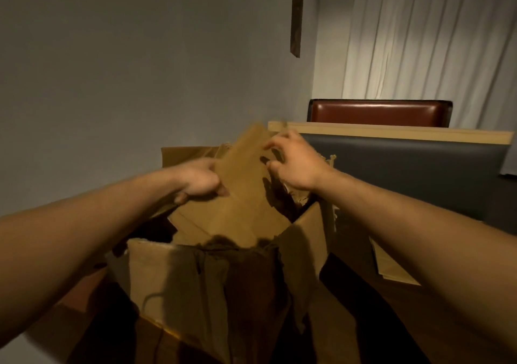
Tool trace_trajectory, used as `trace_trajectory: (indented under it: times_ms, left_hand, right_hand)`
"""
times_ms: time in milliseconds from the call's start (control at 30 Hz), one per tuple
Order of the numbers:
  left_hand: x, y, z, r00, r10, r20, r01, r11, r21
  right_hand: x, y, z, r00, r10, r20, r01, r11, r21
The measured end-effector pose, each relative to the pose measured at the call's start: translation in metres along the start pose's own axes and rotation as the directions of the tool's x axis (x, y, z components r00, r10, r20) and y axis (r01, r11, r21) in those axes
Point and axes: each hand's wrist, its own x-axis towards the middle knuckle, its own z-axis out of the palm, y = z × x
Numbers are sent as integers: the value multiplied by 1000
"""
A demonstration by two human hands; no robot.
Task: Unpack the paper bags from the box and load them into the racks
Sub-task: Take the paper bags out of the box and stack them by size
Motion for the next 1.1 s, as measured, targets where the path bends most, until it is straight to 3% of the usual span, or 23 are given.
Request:
trace_trajectory:
  times_ms: [100, 200, 300, 433, 567, 700, 833, 933, 1033, 1100]
  left_hand:
    - [-8, 3, -27, 979, 39, -199, -113, 921, -373]
    - [-28, 29, -48, 958, 97, -272, -247, 760, -601]
    - [-53, 65, -57, 923, 178, -341, -374, 620, -690]
    - [-80, 109, -50, 896, 234, -378, -444, 507, -739]
    - [-99, 147, -31, 879, 304, -368, -462, 346, -817]
    - [-99, 175, 18, 900, 310, -306, -425, 472, -773]
    - [-88, 183, 103, 951, 245, -191, -301, 570, -765]
    - [-84, 185, 174, 972, 226, -72, -193, 583, -789]
    - [-82, 189, 228, 990, 82, -113, -138, 681, -719]
    - [-83, 191, 250, 991, 64, -119, -125, 770, -625]
  right_hand:
    - [-1, 2, -21, 980, 193, -43, -182, 966, 184]
    - [-1, -5, -39, 947, 296, 126, -321, 847, 424]
    - [-7, -21, -58, 958, 233, 169, -286, 704, 650]
    - [-22, -31, -97, 971, 235, 52, -202, 680, 705]
    - [-66, 4, -143, 931, 353, 90, -275, 518, 810]
    - [-136, 54, -172, 926, 366, 89, -258, 444, 858]
    - [-200, 83, -185, 920, 382, 92, -311, 564, 765]
    - [-238, 101, -183, 875, 479, 70, -402, 639, 657]
    - [-269, 117, -191, 827, 563, -10, -479, 712, 513]
    - [-280, 121, -197, 807, 585, -82, -503, 753, 424]
